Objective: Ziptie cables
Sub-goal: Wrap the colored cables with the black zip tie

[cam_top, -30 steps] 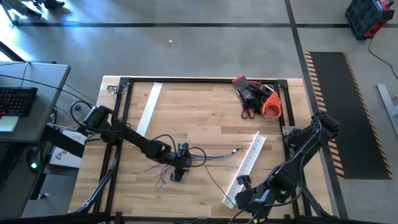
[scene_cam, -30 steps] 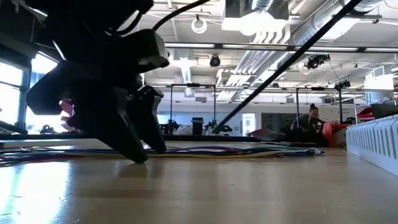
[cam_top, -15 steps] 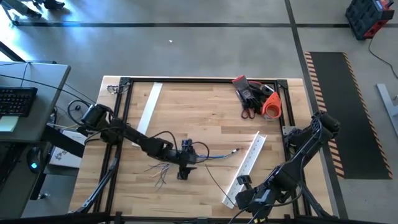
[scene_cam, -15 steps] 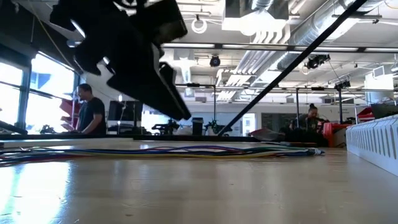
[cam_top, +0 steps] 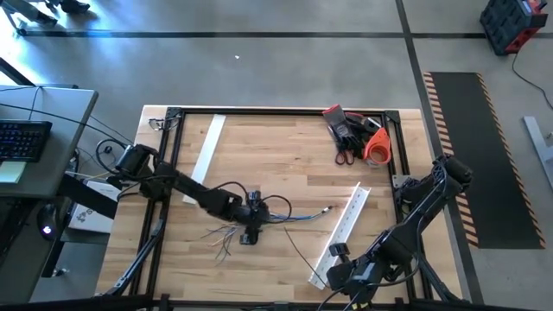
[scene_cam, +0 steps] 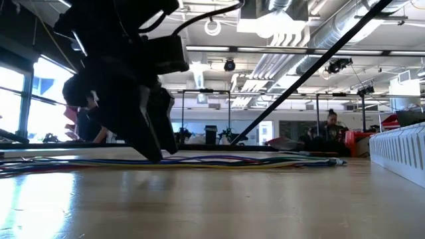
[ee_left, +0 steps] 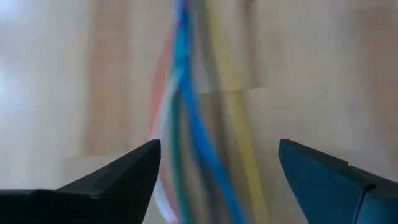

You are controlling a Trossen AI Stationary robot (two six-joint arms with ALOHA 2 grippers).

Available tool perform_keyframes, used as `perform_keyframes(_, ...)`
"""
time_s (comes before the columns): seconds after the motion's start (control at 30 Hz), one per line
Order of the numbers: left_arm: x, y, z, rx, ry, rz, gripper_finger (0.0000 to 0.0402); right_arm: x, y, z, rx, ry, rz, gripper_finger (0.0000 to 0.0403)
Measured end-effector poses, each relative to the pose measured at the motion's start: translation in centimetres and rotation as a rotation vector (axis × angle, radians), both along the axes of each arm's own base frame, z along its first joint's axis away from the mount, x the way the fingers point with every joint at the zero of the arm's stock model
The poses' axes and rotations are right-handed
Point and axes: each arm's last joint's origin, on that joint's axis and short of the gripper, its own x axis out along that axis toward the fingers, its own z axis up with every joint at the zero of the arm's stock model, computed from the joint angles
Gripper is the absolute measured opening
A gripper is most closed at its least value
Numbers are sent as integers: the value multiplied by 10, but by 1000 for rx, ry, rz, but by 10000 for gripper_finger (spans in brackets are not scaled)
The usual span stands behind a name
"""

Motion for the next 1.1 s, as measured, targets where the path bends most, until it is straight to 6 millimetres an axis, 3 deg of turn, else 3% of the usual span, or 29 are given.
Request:
perform_keyframes(0.37,-9,13,-14,-23,12,167,310,0,0,0,-1,-4,-1,0)
perform_keyframes(0.67,-20,7,-25,-95,-17,183,305,0,1,0,10,-5,4,0)
perform_keyframes(1.1,-28,-2,-31,-148,1,172,184,-5,18,7,116,-62,97,0)
